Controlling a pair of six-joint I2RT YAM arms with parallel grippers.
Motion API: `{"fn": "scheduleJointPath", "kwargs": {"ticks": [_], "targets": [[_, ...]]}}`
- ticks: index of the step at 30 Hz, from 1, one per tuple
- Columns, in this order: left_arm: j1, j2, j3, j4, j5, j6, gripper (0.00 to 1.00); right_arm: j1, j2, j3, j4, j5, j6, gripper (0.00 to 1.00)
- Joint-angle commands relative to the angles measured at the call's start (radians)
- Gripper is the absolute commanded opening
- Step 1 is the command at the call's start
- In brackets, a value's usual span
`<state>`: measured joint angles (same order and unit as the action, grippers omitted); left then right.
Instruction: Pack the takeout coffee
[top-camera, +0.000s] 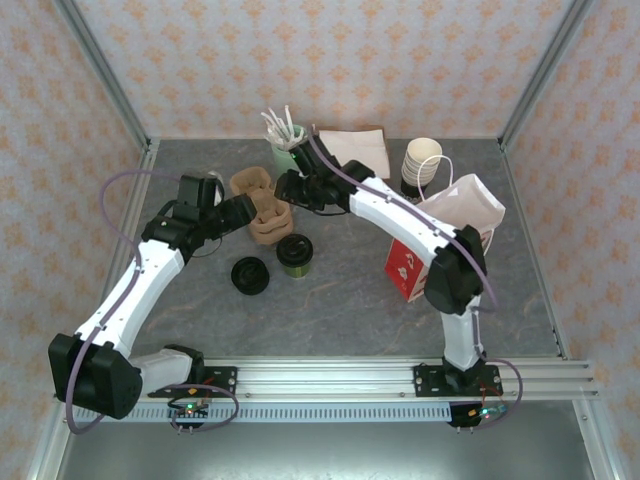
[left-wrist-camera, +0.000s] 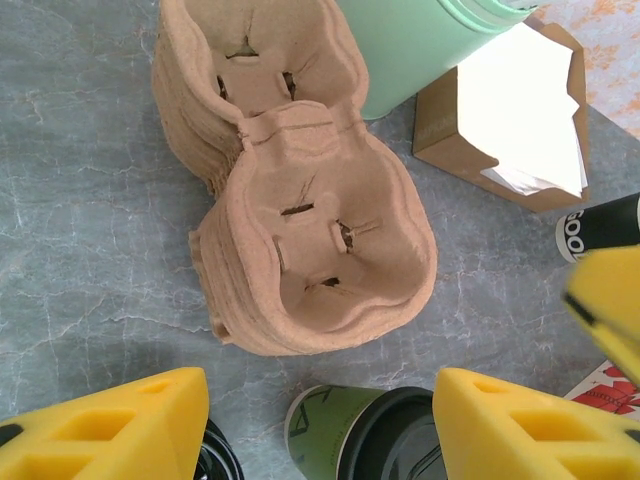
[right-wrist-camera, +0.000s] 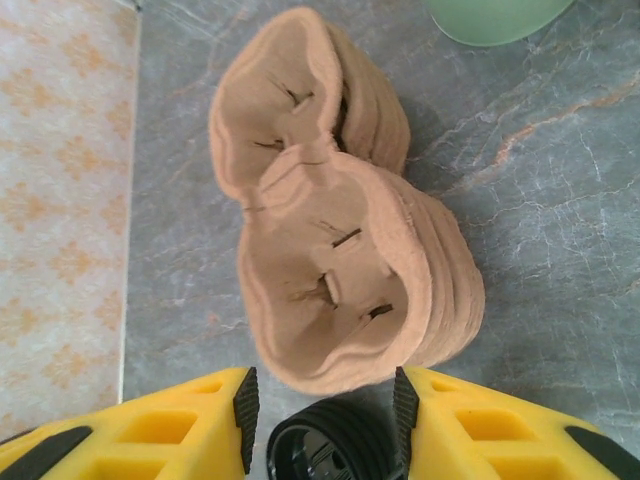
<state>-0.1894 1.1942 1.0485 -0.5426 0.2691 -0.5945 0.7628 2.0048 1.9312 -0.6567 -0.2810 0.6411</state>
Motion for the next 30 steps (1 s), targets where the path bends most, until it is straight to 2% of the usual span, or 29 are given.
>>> {"fn": "scheduleJointPath", "kwargs": {"ticks": [1,11,20,30], "targets": [[0.007,0.000,0.029,-0.023,-0.018,0.005,0.62,-0.011,0.057,0.081,-0.069,-0.006,-0.027,0.43],[0.011,-0.024,0.009,-0.037,-0.014,0.015,0.63,-0.016,0.183,0.199,-0.110,-0.013,-0.035,0.43],[0.011,-0.035,-0.005,-0.034,-0.007,0.016,0.63,-0.015,0.201,0.199,-0.121,-0.003,-0.049,0.47],[0.011,-0.036,-0.008,-0.034,-0.004,0.018,0.64,-0.016,0.211,0.184,-0.100,-0.025,-0.041,0.47]]}}
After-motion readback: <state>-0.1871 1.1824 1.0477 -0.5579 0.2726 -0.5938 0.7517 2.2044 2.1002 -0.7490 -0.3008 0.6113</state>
